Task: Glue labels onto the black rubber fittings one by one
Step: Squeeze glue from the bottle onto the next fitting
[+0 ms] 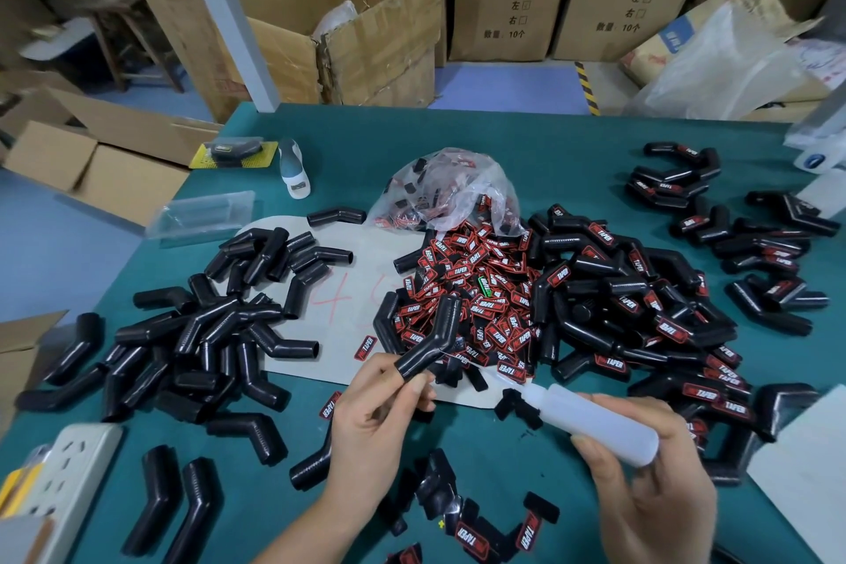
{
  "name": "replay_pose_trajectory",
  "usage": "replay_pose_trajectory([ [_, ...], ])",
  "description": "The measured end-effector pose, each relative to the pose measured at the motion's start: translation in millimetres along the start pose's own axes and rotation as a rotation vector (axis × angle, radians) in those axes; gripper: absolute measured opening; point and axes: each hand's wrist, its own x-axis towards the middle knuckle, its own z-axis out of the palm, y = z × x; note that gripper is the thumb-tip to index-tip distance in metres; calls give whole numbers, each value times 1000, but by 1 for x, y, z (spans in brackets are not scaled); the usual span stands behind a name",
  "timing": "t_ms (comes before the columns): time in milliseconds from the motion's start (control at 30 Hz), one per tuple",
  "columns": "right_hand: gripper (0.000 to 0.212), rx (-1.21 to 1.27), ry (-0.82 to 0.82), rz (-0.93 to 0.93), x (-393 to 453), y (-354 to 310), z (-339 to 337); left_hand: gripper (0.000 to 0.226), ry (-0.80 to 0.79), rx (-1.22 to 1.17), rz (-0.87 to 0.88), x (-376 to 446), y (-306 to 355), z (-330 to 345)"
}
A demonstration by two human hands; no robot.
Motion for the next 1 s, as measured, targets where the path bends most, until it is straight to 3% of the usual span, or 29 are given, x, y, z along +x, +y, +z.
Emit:
replay_pose_trajectory([
  [167, 37, -1, 12, -8, 0, 2, 0, 17, -4, -2, 6, 0, -2, 0],
  [367, 52, 2, 23, -13, 1, -1, 0, 16, -1, -21, -8, -1, -2, 1],
  [467, 40, 12, 11, -10, 2, -3, 0, 18, -1, -13, 0, -1, -1, 1],
  [633, 45, -3, 13, -8, 0, -1, 0, 19, 4, -7, -6, -1, -2, 0],
  [833, 23, 21, 22, 15, 2, -4, 2, 17, 0, -17, -10, -1, -2, 0],
  [1000, 21, 42, 32, 38, 3, -6, 2, 18, 0, 7, -4, -1, -2, 0],
])
